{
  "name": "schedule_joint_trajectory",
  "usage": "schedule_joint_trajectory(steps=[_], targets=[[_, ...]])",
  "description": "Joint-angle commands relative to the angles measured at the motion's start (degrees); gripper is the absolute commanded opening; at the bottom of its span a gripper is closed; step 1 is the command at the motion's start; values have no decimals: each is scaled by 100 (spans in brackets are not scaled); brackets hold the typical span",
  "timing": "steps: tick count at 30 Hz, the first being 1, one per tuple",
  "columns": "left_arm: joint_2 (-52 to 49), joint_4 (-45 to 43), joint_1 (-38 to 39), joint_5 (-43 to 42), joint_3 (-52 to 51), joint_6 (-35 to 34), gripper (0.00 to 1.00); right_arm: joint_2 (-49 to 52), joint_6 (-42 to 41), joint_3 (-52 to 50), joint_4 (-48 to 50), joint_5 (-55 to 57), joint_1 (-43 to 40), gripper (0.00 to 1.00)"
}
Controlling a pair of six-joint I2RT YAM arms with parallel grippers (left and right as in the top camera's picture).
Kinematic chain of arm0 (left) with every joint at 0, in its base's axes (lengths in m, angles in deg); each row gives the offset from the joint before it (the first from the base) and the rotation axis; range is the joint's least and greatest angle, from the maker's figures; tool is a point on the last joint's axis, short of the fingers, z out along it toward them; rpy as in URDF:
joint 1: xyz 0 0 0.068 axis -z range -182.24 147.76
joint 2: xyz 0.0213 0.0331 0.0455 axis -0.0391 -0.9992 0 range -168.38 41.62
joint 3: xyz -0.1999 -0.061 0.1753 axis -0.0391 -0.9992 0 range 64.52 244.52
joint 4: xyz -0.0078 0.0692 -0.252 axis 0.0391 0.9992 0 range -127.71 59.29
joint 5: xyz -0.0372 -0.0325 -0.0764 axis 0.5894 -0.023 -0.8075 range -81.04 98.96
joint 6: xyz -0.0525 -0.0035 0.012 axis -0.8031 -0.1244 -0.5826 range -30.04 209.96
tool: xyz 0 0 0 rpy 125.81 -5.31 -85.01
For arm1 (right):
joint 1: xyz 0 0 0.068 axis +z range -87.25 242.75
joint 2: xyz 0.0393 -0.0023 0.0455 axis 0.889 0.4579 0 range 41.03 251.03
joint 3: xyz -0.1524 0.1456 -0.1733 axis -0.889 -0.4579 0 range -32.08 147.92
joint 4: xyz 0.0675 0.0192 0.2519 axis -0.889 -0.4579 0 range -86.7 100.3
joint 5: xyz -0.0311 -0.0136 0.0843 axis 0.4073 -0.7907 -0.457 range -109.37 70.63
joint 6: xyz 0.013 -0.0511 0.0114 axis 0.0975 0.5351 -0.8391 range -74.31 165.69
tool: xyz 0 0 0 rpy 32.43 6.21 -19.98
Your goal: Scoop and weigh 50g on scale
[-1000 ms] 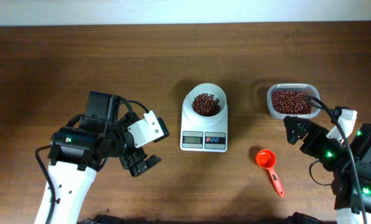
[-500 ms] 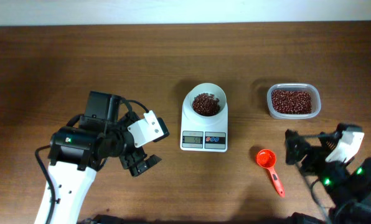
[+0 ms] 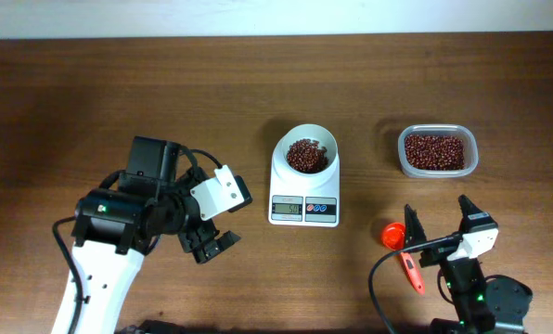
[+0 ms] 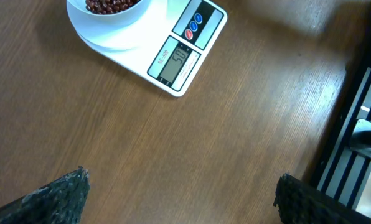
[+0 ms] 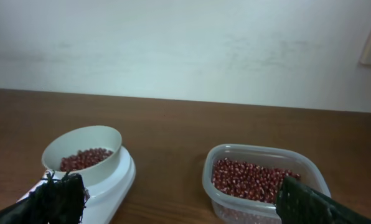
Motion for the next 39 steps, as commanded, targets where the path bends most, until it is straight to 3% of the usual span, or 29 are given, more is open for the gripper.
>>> schedule_joint_trajectory(steps=[1,6,17,39], targets=[[50,4,-35,-103,-15,48,99,-70,57,-313,221,363,55,99],[50,4,-35,-103,-15,48,99,-70,-116,-857,813,363,52,99],[50,4,-35,-103,-15,48,99,-70,-251,-863,739,1261,352,99],[50,4,-35,-103,-15,48,99,33,-243,-863,748,1244,352,99]])
